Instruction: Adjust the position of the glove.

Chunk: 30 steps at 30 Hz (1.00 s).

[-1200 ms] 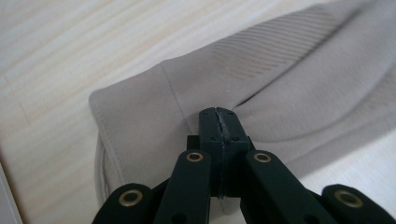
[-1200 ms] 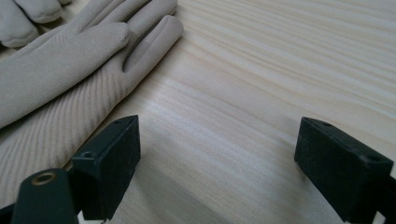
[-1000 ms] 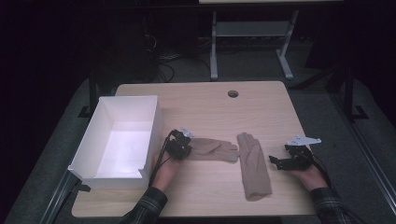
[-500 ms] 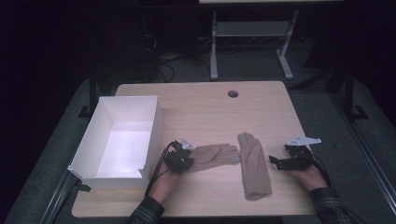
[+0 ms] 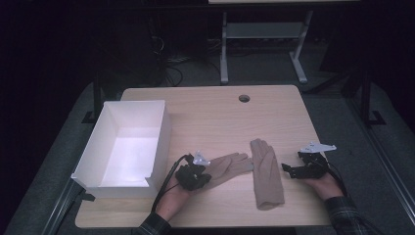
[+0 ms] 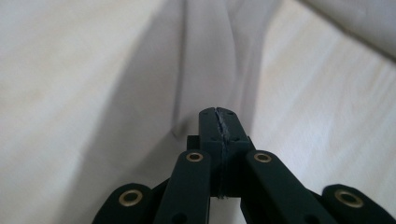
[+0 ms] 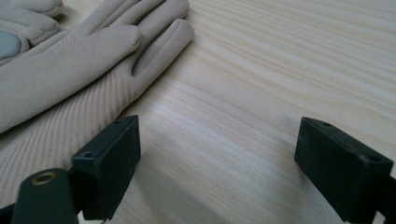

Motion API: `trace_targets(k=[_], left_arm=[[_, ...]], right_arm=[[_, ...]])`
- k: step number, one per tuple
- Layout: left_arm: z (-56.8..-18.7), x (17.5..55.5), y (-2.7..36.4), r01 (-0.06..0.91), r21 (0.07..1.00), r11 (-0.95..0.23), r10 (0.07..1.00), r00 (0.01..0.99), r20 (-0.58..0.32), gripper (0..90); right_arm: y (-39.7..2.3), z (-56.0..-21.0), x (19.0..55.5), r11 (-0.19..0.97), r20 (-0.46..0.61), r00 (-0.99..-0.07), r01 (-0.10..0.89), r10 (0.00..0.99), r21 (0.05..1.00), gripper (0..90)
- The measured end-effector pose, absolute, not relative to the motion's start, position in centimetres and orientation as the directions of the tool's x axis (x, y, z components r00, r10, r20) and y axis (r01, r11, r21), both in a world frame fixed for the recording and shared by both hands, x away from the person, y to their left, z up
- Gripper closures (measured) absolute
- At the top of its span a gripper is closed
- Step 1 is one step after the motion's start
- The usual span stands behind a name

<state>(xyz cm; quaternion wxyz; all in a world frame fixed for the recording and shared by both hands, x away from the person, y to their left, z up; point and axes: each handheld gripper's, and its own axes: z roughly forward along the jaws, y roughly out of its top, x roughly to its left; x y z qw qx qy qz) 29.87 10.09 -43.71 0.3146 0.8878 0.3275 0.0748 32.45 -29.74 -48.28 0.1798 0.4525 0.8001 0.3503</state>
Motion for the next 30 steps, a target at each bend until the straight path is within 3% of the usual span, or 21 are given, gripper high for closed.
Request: trace_targets(k=[12, 20, 30], left_arm=[[-44.1, 35.6, 7.2, 0.505, 0.652, -0.565, 0.617, 0.783, -0.072, 89.7], [-45.5, 36.4, 6.1, 0.506, 0.625, -0.594, 0.609, 0.791, -0.062, 89.8], [-45.7, 38.5, 8.0, 0.568, 0.643, -0.513, 0.709, 0.703, -0.055, 89.8]], right_arm=[[-29.7, -48.3, 32.5, 0.343, 0.032, -0.524, 0.6, 0.851, 0.723, 13.8], [-29.7, -48.3, 32.5, 0.344, 0.031, -0.526, 0.598, 0.85, 0.724, 13.8], [-29.6, -48.3, 32.5, 0.345, 0.03, -0.527, 0.597, 0.849, 0.724, 13.8]])
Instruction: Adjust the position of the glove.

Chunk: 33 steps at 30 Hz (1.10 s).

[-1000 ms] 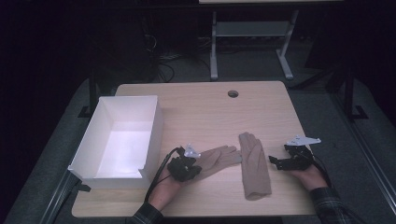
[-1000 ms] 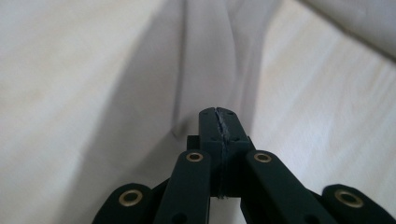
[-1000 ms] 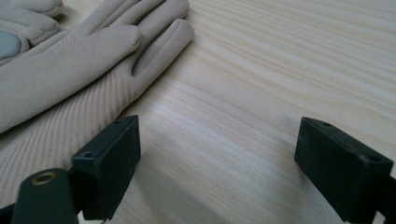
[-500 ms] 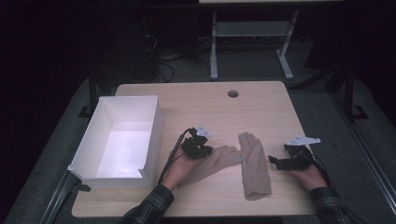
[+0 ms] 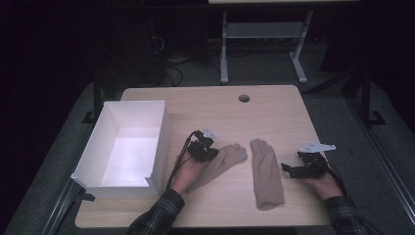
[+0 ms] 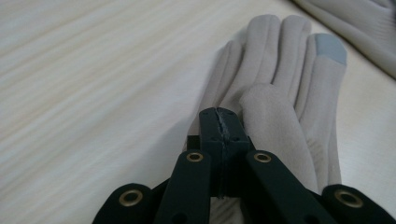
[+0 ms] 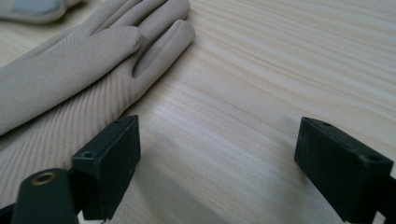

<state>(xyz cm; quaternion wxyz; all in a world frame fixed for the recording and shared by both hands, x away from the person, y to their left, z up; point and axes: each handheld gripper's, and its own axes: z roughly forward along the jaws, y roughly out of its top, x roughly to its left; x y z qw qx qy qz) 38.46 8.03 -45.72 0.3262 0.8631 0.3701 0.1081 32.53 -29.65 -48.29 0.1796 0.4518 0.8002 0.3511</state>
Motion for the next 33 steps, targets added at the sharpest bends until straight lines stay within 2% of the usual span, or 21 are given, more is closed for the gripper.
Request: trace_targets(k=[7, 13, 17, 24, 28, 33], left_arm=[[-45.8, 39.8, 10.2, 0.604, 0.654, -0.455, 0.775, 0.631, -0.043, 89.8], [-44.0, 38.1, 11.0, 0.585, 0.689, -0.428, 0.771, 0.634, -0.059, 89.7], [-43.2, 34.9, 10.8, 0.554, 0.685, -0.473, 0.736, 0.675, -0.038, 89.7], [-44.3, 32.3, 10.7, 0.547, 0.629, -0.553, 0.709, 0.705, 0.009, 89.7], [-45.2, 32.3, 10.6, 0.576, 0.595, -0.56, 0.703, 0.711, -0.026, 89.7], [-45.4, 31.8, 9.2, 0.553, 0.586, -0.592, 0.654, 0.755, -0.051, 89.7]], right_arm=[[-29.6, -48.3, 32.5, 0.341, 0.033, -0.525, 0.599, 0.851, 0.724, 13.8], [-29.6, -48.3, 32.5, 0.344, 0.031, -0.526, 0.598, 0.85, 0.724, 13.8], [-29.6, -48.3, 32.5, 0.344, 0.031, -0.526, 0.598, 0.85, 0.724, 13.8], [-29.6, -48.3, 32.5, 0.346, 0.029, -0.528, 0.596, 0.849, 0.724, 13.8], [-29.6, -48.3, 32.5, 0.345, 0.03, -0.528, 0.597, 0.849, 0.724, 13.8], [-29.6, -48.3, 32.5, 0.345, 0.031, -0.527, 0.598, 0.849, 0.724, 13.7]])
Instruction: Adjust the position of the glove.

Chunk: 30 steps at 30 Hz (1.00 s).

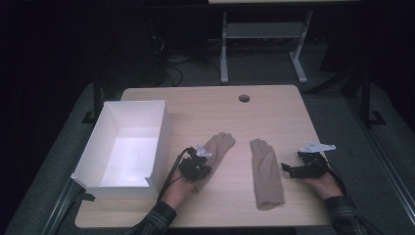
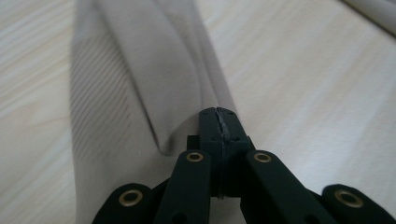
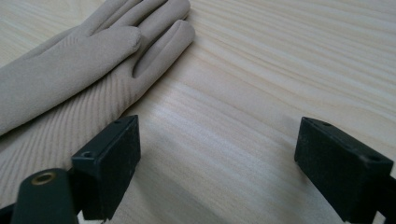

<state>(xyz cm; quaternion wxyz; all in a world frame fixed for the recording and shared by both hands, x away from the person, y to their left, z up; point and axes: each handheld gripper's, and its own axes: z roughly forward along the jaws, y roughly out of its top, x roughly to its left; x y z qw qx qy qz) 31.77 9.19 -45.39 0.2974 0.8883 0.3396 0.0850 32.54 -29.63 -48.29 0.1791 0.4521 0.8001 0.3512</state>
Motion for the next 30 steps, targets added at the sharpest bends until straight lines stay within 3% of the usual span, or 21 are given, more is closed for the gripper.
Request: trace_targets(k=[16, 20, 27, 30], left_arm=[[-45.5, 30.7, 7.2, 0.521, 0.602, -0.605, 0.585, 0.804, -0.107, 89.6], [-45.1, 30.8, 7.6, 0.516, 0.61, -0.601, 0.587, 0.803, -0.102, 83.8], [-44.1, 32.5, 9.7, 0.544, 0.66, -0.519, 0.659, 0.746, -0.096, 59.4], [-44.1, 33.0, 10.3, 0.557, 0.671, -0.49, 0.683, 0.723, -0.101, 57.1]], right_arm=[[-29.6, -48.3, 32.6, 0.346, 0.033, -0.529, 0.599, 0.848, 0.722, 13.8], [-29.6, -48.3, 32.6, 0.345, 0.033, -0.529, 0.6, 0.848, 0.722, 13.8], [-29.6, -48.3, 32.6, 0.345, 0.034, -0.528, 0.6, 0.848, 0.722, 13.8], [-29.6, -48.3, 32.6, 0.345, 0.033, -0.528, 0.6, 0.848, 0.722, 13.8]])
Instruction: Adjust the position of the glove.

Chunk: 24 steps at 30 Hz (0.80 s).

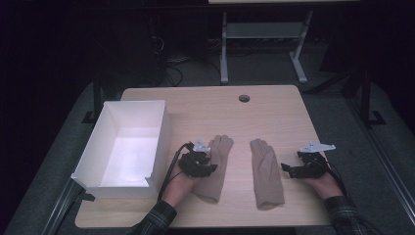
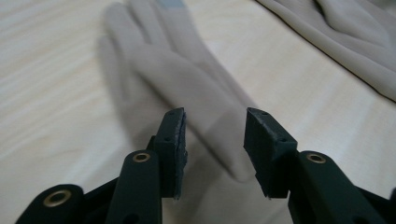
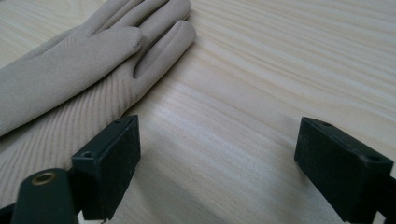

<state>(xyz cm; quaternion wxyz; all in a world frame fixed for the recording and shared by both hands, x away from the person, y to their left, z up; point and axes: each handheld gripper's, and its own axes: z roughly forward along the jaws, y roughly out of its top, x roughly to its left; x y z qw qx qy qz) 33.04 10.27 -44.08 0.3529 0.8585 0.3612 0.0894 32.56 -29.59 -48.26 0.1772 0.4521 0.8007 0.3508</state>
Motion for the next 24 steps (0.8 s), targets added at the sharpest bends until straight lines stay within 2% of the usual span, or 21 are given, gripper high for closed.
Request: trace_targets(k=[4, 11, 20, 24], left_arm=[[-44.4, 34.4, 11.2, 0.573, 0.685, -0.45, 0.735, 0.673, -0.081, 56.7], [-45.2, 36.0, 11.8, 0.595, 0.685, -0.42, 0.767, 0.636, -0.082, 56.8], [-45.9, 37.1, 11.7, 0.616, 0.673, -0.408, 0.773, 0.626, -0.104, 60.2], [-46.1, 37.0, 11.5, 0.608, 0.666, -0.433, 0.767, 0.636, -0.083, 63.4]], right_arm=[[-29.6, -48.3, 32.6, 0.345, 0.034, -0.528, 0.6, 0.848, 0.722, 13.8], [-29.6, -48.3, 32.6, 0.345, 0.034, -0.528, 0.6, 0.848, 0.722, 13.8], [-29.6, -48.3, 32.6, 0.347, 0.032, -0.53, 0.598, 0.847, 0.722, 13.8], [-29.6, -48.3, 32.6, 0.348, 0.031, -0.531, 0.597, 0.847, 0.723, 13.8]])
